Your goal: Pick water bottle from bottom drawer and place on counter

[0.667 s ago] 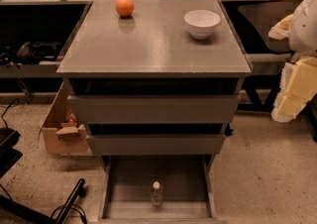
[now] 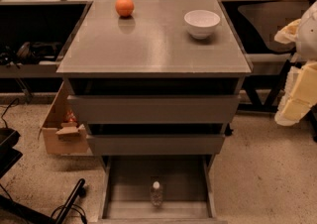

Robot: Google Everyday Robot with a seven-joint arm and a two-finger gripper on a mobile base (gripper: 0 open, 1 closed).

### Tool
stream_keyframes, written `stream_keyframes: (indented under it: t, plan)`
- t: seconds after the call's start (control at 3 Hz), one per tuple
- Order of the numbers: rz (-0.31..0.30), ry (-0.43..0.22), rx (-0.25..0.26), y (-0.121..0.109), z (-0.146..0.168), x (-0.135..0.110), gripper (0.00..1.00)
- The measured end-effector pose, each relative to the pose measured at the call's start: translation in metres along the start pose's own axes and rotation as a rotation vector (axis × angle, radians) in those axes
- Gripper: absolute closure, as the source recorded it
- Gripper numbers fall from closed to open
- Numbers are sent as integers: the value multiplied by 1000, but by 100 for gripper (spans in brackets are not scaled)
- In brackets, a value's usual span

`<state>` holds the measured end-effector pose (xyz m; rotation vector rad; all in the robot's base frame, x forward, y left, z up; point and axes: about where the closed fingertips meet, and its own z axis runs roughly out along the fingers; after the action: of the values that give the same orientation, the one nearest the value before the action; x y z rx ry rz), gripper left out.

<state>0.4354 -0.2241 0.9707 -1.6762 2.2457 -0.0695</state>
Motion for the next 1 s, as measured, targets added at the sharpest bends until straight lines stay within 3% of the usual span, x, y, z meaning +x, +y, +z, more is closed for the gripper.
stream_keyframes:
  t: [0.33, 0.67, 1.0]
  plan:
    - [57, -95, -54, 16, 42, 23, 0]
    - [114, -255, -103, 52, 103, 46, 0]
    - [167, -433, -89, 70, 158, 59, 0]
